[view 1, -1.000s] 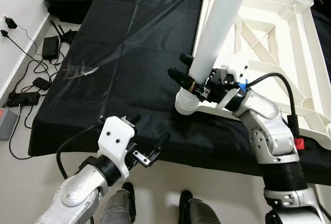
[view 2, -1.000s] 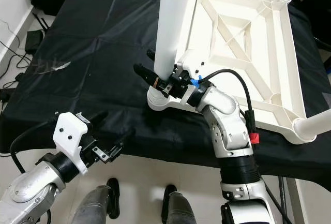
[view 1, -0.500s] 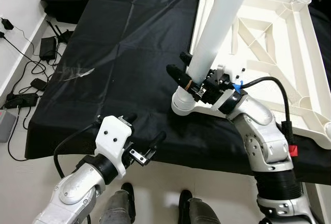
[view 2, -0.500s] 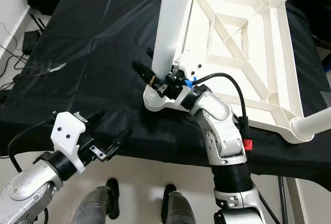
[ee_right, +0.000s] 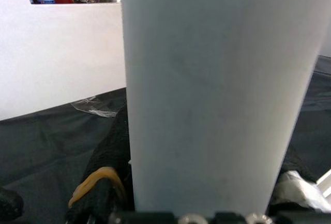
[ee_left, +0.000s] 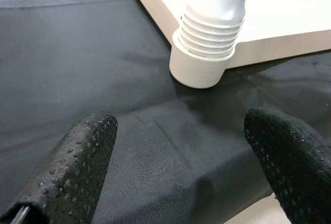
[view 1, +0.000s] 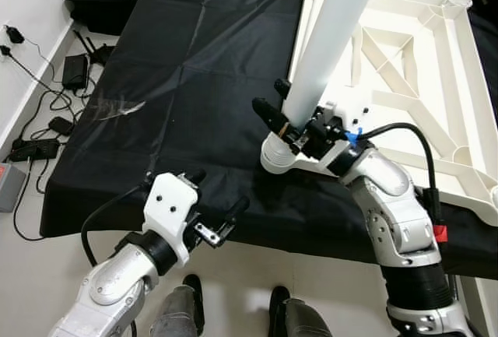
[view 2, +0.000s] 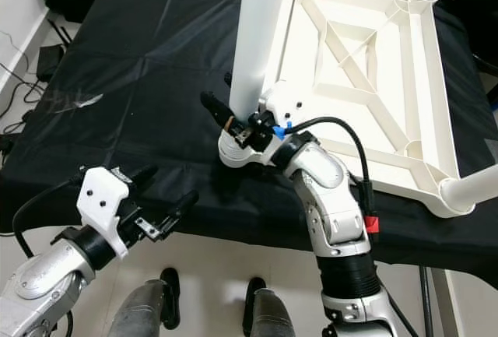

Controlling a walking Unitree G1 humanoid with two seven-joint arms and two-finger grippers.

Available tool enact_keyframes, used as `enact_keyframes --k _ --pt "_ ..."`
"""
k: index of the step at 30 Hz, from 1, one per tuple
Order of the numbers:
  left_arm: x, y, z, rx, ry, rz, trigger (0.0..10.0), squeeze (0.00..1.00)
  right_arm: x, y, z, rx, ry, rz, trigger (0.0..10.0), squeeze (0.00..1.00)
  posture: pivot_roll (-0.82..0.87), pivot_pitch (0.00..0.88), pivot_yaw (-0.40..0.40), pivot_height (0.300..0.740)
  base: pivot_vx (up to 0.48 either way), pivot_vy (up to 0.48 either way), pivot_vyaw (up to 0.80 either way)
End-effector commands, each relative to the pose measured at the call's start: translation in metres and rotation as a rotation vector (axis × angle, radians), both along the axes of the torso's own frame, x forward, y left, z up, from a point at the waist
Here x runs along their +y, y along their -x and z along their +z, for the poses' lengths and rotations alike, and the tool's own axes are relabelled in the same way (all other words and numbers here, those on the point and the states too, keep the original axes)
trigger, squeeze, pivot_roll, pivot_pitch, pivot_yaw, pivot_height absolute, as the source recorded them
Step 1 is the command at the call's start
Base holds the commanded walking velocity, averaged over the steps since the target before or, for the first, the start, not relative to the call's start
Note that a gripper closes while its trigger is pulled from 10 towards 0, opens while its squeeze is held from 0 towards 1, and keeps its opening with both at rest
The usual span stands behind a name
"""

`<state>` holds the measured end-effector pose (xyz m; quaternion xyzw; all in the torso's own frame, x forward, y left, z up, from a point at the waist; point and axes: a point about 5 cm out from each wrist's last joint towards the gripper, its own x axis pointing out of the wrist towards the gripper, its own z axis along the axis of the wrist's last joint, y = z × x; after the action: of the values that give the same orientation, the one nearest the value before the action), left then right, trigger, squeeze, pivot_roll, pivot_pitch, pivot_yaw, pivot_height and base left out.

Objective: Building children table

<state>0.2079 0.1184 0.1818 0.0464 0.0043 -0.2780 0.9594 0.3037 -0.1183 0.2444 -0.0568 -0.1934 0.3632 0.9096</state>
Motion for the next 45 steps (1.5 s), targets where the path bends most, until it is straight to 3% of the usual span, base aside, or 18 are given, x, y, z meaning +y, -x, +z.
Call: enact_keyframes --k 1,6,24,45 --pt "0.001 0.001 -0.004 0.013 -0.018 -0.002 10.0 0.00 -0.010 -0.008 -0.031 0.136 0.048 -0.097 10.0 0.00 0.20 0.352 -0.059 0.740 0.000 0.000 0.00" --pt "0.000 -0.004 -0.005 0.000 -0.020 -0.007 10.0 0.00 -0.008 -0.011 -0.026 0.105 0.033 -0.182 10.0 0.00 0.19 0.337 -0.060 0.740 0.000 0.000 0.00" --pt "-0.001 -0.011 -0.005 -0.021 -0.023 -0.009 10.0 0.00 -0.003 -0.009 -0.011 0.066 0.046 -0.230 10.0 0.00 0.18 0.307 -0.058 0.740 0.000 0.000 0.00" --pt "0.001 -0.016 -0.004 -0.047 -0.030 -0.010 10.0 0.00 -0.006 -0.002 -0.007 0.082 -0.095 -0.406 10.0 0.00 0.18 0.297 -0.052 0.740 0.000 0.000 0.00"
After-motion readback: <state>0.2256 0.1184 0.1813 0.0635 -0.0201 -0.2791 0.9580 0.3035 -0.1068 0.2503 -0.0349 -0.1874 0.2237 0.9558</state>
